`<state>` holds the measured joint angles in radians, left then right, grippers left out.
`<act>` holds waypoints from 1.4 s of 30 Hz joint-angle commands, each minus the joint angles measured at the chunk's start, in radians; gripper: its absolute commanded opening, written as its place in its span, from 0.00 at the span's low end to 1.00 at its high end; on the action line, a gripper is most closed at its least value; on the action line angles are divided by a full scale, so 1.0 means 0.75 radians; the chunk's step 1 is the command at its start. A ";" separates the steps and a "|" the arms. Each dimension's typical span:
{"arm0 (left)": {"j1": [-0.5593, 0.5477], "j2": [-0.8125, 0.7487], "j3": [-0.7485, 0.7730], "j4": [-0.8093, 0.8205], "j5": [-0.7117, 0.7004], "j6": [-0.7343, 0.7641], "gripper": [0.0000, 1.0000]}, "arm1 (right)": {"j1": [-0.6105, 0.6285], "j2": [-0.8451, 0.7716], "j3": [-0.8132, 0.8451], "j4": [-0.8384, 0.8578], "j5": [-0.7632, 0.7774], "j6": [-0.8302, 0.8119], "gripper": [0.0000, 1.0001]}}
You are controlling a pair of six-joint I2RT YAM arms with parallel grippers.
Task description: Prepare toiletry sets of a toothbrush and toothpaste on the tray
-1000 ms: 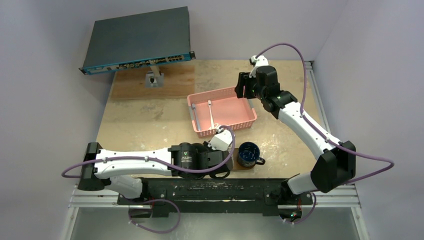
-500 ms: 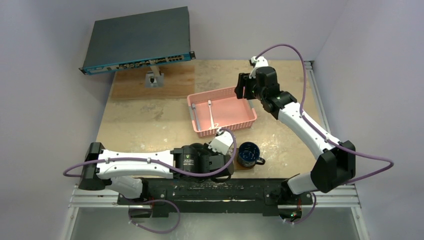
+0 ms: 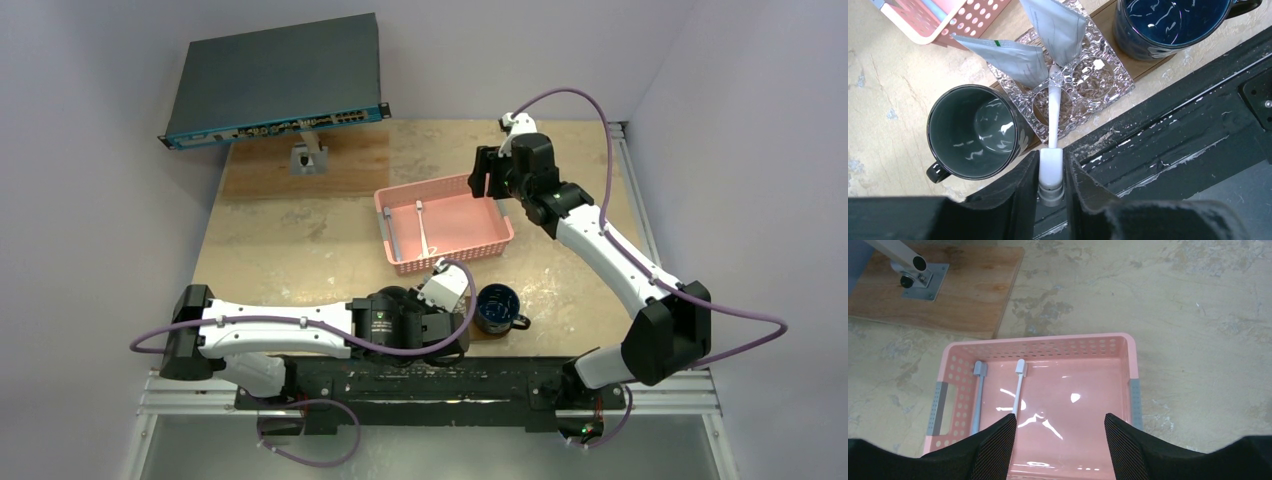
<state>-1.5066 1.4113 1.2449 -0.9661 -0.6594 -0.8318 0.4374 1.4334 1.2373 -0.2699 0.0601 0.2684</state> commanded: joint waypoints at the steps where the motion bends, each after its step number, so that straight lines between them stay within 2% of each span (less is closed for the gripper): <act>1: -0.008 -0.011 -0.010 -0.002 -0.020 -0.021 0.27 | -0.005 0.002 0.022 0.022 -0.006 0.009 0.69; 7: -0.008 -0.061 0.017 0.000 -0.015 0.038 0.38 | -0.005 0.012 0.070 -0.014 -0.004 0.000 0.72; 15: -0.008 -0.127 0.101 -0.022 0.000 0.123 0.47 | -0.005 0.033 0.118 -0.035 -0.019 -0.016 0.73; 25: 0.021 -0.181 0.224 -0.091 -0.024 0.276 0.59 | -0.003 0.113 0.199 -0.039 -0.155 -0.036 0.72; 32: 0.210 -0.257 0.212 -0.069 0.098 0.376 0.60 | 0.019 0.221 0.243 -0.047 -0.218 -0.040 0.72; 42: 0.519 -0.381 0.166 -0.048 0.246 0.516 0.63 | 0.109 0.409 0.267 -0.019 -0.200 -0.040 0.73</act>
<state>-1.1976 1.1580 1.3834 -1.0176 -0.5438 -0.5110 0.4866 1.7149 1.3891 -0.3058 -0.0875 0.2493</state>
